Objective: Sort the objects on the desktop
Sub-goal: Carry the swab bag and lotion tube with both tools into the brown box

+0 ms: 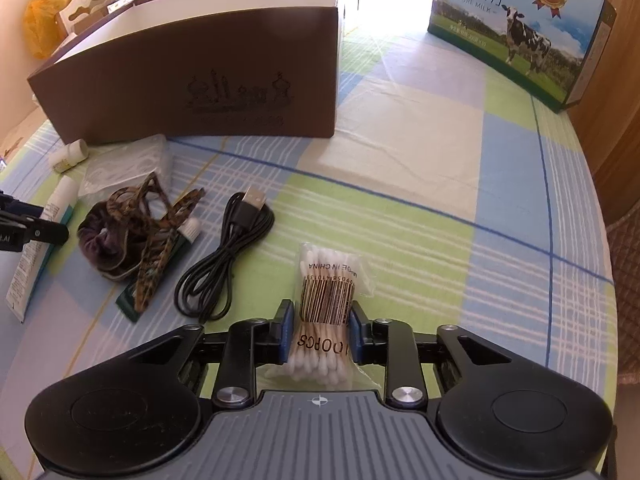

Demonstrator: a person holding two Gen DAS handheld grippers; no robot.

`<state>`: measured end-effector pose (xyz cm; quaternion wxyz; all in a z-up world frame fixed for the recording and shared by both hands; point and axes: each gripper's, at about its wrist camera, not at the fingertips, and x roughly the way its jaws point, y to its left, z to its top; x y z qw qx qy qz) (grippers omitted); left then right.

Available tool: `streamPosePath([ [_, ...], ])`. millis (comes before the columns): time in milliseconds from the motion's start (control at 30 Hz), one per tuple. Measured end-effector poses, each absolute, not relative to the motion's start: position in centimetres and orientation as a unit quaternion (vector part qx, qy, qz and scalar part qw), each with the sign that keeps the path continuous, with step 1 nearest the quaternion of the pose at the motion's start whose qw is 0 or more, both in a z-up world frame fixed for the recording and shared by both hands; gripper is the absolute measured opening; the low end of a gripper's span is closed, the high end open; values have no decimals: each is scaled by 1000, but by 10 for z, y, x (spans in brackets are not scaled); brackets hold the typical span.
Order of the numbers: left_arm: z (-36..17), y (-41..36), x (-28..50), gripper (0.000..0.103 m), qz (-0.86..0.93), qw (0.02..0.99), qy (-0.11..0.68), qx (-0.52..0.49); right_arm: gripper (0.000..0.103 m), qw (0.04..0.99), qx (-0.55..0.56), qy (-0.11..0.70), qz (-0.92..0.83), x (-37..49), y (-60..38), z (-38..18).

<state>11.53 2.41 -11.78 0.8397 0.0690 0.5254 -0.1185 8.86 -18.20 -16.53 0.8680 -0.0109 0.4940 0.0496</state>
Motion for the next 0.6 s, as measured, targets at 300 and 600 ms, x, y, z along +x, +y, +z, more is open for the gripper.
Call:
streamPosePath([
  [300,-100,27,83,28,-141,854,497,72,16,871,17,485,70,70,-180,-149],
  [600,-61,31,72,28,-138,879,451,66,16,887,29,451,96,72,-168,-116],
])
